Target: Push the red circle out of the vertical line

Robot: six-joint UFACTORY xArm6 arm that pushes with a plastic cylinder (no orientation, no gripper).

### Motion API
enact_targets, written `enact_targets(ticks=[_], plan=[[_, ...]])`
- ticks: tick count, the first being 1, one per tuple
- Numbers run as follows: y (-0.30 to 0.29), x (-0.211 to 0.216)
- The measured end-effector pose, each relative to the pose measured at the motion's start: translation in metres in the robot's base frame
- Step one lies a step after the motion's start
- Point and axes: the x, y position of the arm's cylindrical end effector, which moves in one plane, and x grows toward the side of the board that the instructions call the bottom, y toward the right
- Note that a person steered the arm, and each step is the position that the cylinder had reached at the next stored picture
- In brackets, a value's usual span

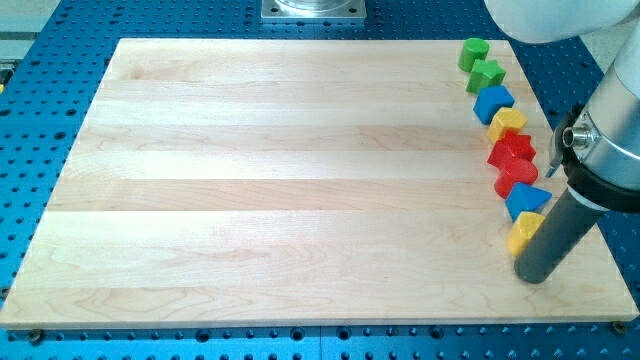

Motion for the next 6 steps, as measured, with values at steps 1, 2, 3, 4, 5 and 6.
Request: enact_targets(ticks=[1,2,3,4,5,6], plan=[[0.000,0.000],[0.001,0.005],[0.011,0.022],[0.071,0.006],[0.074,-0.091],[0.044,-0.111]])
